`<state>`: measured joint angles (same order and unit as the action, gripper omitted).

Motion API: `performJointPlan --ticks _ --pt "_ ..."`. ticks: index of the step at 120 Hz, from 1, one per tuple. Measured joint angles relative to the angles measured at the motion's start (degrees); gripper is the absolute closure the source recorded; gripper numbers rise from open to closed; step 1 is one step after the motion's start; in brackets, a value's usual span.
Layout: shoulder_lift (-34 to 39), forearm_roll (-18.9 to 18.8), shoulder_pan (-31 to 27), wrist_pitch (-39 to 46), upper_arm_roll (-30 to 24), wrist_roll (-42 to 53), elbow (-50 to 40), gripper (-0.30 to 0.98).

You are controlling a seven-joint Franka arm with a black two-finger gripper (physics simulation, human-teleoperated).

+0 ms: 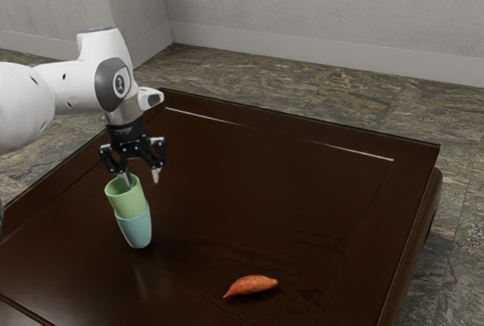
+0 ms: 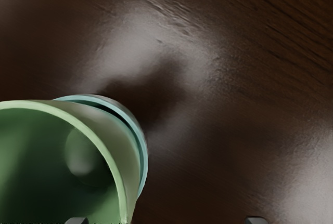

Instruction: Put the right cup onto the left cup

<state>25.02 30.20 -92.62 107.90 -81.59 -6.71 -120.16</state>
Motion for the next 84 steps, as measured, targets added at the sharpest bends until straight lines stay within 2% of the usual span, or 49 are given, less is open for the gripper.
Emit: performJointPlan --ticks 23,35,41,47,62,68,75,84 --pt "-0.92 -1.04 8.56 -1.44 8.55 -0.01 0.46 0.12" --pt "-5.0 -4.23 16.21 -2.0 15.01 0.1 1.26 0.08" --pt "-7.41 -6.98 23.96 -2.16 21.5 0.15 1.4 0.06" --pt "-10.08 -10.49 34.03 -2.23 29.87 0.18 1.46 0.05" --pt "-15.07 -20.45 65.42 -2.38 57.41 0.26 2.29 0.03" --pt "-16.37 -23.82 75.89 -2.85 66.86 0.42 4.04 0.02" --pt "-17.84 -27.2 84.86 -4.05 74.59 0.82 7.35 0.02" --pt "-19.48 -30.37 91.22 -5.74 79.52 1.71 11.64 0.01"
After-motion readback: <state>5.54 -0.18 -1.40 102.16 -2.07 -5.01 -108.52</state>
